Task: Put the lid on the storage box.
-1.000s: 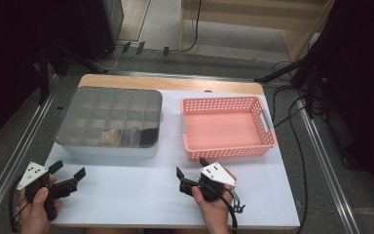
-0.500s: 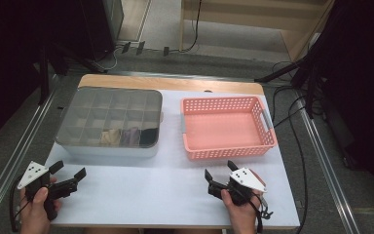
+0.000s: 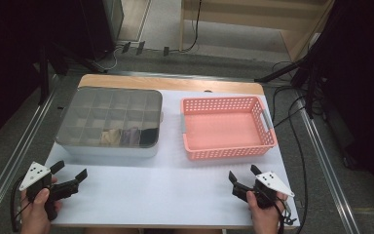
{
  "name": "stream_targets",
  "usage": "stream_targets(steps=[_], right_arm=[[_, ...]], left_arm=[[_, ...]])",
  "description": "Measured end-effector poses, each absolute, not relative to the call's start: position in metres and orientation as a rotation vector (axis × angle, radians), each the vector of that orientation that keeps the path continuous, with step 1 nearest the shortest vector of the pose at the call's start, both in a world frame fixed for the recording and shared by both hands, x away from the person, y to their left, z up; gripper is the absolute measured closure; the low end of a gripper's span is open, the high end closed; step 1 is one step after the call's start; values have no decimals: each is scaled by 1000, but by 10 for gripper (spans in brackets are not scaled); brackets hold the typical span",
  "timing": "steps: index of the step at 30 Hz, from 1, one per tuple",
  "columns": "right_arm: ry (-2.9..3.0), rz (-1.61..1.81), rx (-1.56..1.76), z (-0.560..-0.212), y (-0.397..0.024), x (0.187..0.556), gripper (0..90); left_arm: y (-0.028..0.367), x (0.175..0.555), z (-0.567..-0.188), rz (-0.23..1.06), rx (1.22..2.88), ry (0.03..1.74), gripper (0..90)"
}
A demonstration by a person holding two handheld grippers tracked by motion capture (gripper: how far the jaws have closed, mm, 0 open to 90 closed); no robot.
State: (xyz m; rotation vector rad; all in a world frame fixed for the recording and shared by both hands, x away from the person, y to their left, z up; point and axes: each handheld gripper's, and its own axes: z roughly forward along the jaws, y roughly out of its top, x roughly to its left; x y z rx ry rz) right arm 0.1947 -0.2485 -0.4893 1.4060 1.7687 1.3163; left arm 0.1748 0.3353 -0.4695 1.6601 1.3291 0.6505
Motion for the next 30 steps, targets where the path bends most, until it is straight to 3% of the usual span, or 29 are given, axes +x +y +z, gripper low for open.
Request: stream_targets(steps=[17,30], right_arm=[[1653,1272,1482,-491,-311,186,157],[1626,1303,1490,-494,-323,180,157]], left_arm=[[333,174,-469,662,1675,1307,92],[335,174,-470,649,1662,1308,92]])
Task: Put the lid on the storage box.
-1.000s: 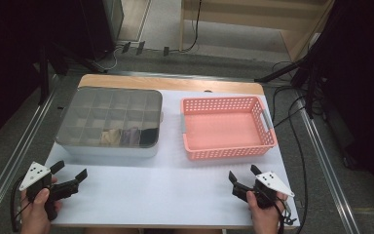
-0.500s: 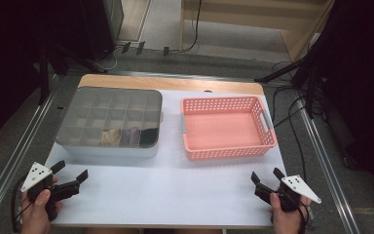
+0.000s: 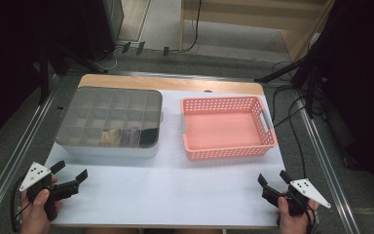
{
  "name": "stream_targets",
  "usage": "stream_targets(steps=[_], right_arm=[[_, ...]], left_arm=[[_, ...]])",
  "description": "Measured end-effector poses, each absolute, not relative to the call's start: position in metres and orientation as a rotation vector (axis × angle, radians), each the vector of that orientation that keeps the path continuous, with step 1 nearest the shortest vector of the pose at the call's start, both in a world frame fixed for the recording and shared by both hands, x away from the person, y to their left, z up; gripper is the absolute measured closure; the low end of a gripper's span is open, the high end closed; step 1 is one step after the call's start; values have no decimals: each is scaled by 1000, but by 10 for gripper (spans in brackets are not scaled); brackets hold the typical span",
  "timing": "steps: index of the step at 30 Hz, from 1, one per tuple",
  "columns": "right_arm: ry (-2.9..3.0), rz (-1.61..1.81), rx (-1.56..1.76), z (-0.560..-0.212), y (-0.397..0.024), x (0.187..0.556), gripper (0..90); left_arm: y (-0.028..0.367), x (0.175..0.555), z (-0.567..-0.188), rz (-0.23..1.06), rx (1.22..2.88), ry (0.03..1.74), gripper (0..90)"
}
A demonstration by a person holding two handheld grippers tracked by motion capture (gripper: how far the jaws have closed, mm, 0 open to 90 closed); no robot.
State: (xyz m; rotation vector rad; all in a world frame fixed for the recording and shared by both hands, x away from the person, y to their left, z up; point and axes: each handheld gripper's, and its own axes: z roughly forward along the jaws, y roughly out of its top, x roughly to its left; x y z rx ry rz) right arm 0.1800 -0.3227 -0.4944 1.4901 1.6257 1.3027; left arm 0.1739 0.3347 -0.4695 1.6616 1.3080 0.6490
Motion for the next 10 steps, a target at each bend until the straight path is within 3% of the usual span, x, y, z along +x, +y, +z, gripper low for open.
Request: stream_targets(steps=[10], right_arm=[[1621,1311,1492,-495,-323,179,158]], left_arm=[[334,174,-470,654,1671,1315,92]])
